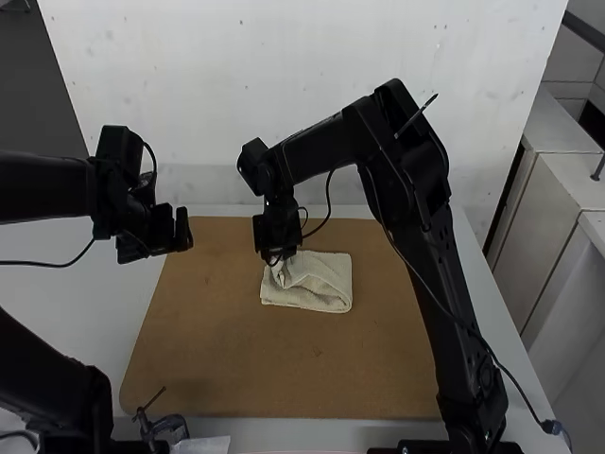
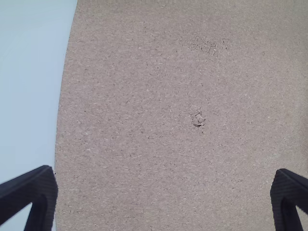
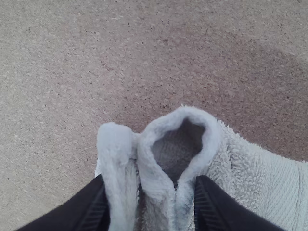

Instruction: Fold the towel.

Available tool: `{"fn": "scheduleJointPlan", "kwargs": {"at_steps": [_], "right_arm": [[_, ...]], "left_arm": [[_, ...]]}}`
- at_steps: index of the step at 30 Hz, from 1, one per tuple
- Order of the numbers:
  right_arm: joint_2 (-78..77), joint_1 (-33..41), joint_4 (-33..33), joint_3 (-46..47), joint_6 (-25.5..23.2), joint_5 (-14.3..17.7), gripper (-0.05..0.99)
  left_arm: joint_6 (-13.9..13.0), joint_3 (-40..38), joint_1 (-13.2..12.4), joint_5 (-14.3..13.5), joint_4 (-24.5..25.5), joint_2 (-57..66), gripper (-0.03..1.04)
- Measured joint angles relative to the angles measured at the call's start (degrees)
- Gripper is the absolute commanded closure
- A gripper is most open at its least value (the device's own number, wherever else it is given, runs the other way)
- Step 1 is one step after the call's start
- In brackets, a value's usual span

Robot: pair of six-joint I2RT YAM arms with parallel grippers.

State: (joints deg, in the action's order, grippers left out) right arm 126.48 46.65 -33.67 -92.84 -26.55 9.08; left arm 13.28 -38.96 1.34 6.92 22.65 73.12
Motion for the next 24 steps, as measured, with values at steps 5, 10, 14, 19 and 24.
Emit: {"fn": "scheduleJointPlan", "kwargs": {"at_steps": [5, 10, 14, 19, 24], "right_arm": [[-3.4, -0.2, 1.3, 0.0, -0.5, 0.0, 0.61], [-9.9, -1.1, 1.5, 0.2, -0.7, 0.0, 0.73], [-11.6, -1.8, 1.4, 1.9, -0.9, 0.1, 0.92], [-9.4, -1.8, 0.1, 4.9, -0.9, 0.6, 0.92], [-5.2, -1.7, 0.3, 5.0, -0.9, 0.7, 0.92]], "left_arm": [[0.0, 1.2, 0.0, 0.2, -0.3, 0.0, 0.01], [0.0, 1.3, 0.0, 0.2, -0.4, 0.0, 0.01], [0.0, 1.3, 0.1, 0.3, -0.4, 0.0, 0.01], [0.0, 1.3, 0.1, 0.4, -0.7, 0.0, 0.01], [0.0, 1.4, 0.1, 0.5, -1.1, 0.0, 0.01]]}}
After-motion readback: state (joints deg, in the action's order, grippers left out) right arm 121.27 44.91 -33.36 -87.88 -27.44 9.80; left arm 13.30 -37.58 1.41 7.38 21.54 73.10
